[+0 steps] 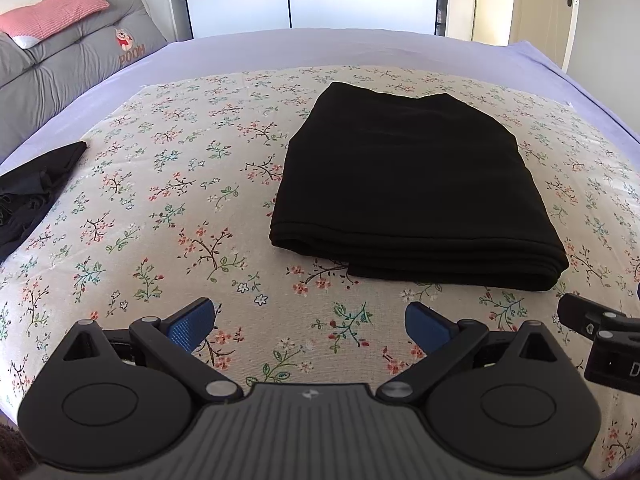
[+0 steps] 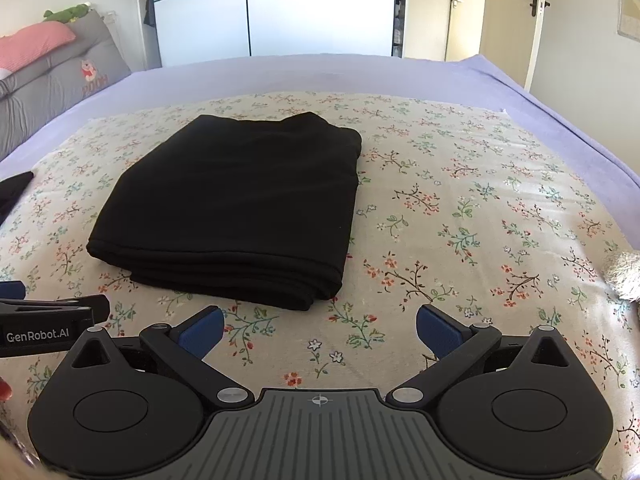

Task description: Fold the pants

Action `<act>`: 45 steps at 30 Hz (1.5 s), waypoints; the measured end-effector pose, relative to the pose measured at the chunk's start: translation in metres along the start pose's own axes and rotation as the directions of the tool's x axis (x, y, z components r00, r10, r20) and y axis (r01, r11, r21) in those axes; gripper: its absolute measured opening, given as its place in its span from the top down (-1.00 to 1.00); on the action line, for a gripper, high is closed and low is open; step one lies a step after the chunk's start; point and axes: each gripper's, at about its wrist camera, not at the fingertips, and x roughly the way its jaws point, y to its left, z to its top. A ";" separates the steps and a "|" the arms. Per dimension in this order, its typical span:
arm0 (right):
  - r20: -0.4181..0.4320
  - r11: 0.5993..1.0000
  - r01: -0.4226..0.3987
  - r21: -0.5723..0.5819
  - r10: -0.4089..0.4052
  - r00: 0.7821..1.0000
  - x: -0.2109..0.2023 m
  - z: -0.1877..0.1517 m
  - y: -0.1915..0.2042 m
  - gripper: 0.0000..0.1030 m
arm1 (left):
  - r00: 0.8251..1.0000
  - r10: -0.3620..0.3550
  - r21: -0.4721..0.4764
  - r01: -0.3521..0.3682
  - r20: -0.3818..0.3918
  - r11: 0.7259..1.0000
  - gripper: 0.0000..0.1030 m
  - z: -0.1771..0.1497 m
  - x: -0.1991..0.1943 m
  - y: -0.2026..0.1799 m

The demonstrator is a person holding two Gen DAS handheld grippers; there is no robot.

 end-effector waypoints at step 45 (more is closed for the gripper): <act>-0.001 1.000 0.011 0.020 -0.011 1.000 0.004 -0.003 -0.001 -1.00 | 1.000 -0.010 0.036 0.011 -0.001 0.999 -1.00 -0.006 0.001 -0.010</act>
